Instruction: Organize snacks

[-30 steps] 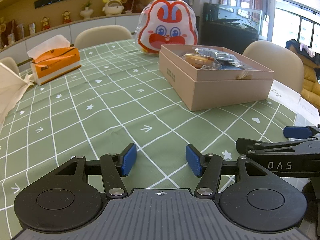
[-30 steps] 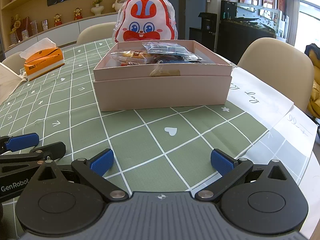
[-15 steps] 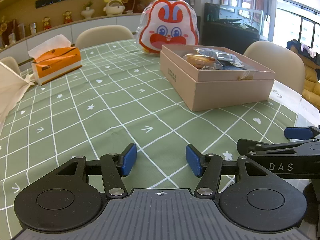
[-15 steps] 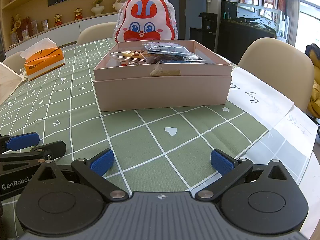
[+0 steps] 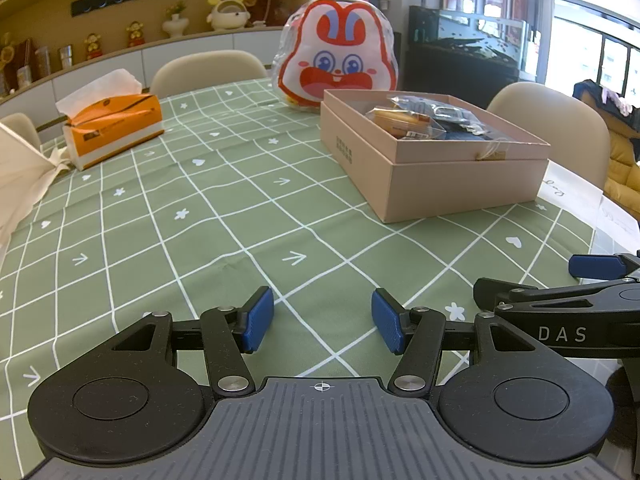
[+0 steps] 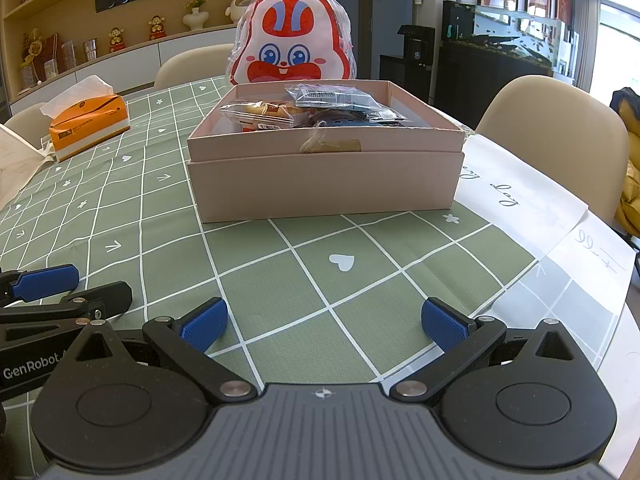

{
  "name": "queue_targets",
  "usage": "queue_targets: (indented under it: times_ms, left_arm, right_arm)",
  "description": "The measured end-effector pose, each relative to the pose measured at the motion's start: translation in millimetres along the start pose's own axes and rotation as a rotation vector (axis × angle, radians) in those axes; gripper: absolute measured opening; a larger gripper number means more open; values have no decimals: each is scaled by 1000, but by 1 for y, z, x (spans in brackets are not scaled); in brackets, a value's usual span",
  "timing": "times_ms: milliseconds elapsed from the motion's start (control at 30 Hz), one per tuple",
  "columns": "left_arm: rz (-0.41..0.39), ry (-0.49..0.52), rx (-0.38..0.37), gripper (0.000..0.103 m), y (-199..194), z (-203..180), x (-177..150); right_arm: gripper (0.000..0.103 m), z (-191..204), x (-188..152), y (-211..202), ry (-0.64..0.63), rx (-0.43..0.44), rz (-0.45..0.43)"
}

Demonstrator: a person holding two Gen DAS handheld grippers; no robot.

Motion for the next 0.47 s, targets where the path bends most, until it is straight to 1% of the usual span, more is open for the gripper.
queue_targets:
  times_ms: [467]
  left_arm:
    - [-2, -5, -3, 61, 0, 1, 0]
  right_arm:
    - [103, 0, 0, 0, 0, 0, 0]
Point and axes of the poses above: each gripper's, at about its wrist camera, not at the fingertips, and y roughly the way its jaws point, z to its left, x to its top, the point moved 4 cm from there along y, roughly the way its jaws point, and after that the axes turned 13 degrees about y, right-handed, at the moved point
